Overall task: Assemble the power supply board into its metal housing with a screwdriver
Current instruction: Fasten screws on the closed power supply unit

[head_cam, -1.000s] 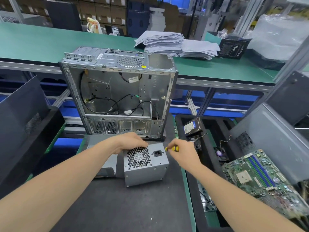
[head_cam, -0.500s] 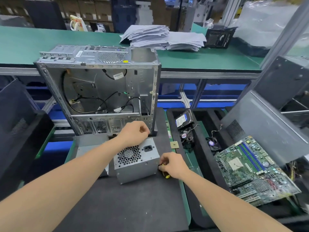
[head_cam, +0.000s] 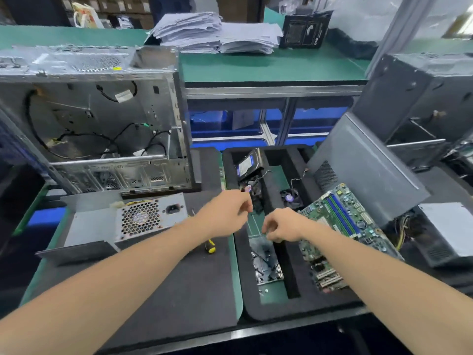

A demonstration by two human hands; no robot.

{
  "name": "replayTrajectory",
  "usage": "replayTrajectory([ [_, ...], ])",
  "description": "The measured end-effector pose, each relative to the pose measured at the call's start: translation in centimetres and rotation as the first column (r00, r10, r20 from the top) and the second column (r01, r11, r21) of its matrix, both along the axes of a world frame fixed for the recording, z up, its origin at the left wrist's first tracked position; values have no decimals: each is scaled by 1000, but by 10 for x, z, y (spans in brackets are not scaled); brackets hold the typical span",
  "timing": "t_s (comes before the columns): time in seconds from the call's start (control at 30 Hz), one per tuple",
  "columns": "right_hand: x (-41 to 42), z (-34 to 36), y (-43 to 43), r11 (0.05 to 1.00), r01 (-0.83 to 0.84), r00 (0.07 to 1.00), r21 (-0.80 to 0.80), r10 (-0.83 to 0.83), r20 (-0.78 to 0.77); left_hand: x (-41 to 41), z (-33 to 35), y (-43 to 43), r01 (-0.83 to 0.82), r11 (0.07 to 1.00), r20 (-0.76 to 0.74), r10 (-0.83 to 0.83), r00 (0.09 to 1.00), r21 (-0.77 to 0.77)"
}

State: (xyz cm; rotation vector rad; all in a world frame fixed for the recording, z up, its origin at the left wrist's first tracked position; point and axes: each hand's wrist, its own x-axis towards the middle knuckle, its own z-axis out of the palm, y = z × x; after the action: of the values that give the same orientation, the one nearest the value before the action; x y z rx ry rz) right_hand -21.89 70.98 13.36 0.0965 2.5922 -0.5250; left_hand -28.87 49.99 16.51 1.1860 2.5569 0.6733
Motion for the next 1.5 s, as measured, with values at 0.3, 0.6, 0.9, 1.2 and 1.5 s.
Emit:
replayTrajectory([
  [0.3, 13, -56, 16, 944, -306, 950, 125, 295, 99, 21, -100, -15, 41, 982, -378, -109, 919, -184],
  [0.6, -1, -87, -3, 871, -454, 884, 187, 413, 220, 27, -144, -49, 34, 992, -438, -84, 895, -120],
  [0.9, -4, -109, -31, 905, -334, 933, 264, 277, 229, 34, -147, -53, -26, 1000, -334, 30, 942, 15],
  [1.2, -3, -123, -36, 921, -263, 943, 286, 182, 280, 32, -150, -54, -13, 999, -319, 22, 948, 31],
  [1.5, -7, -116, -36, 943, -206, 950, 263, 127, 287, 31, -152, -55, -28, 999, -304, 40, 952, 41],
])
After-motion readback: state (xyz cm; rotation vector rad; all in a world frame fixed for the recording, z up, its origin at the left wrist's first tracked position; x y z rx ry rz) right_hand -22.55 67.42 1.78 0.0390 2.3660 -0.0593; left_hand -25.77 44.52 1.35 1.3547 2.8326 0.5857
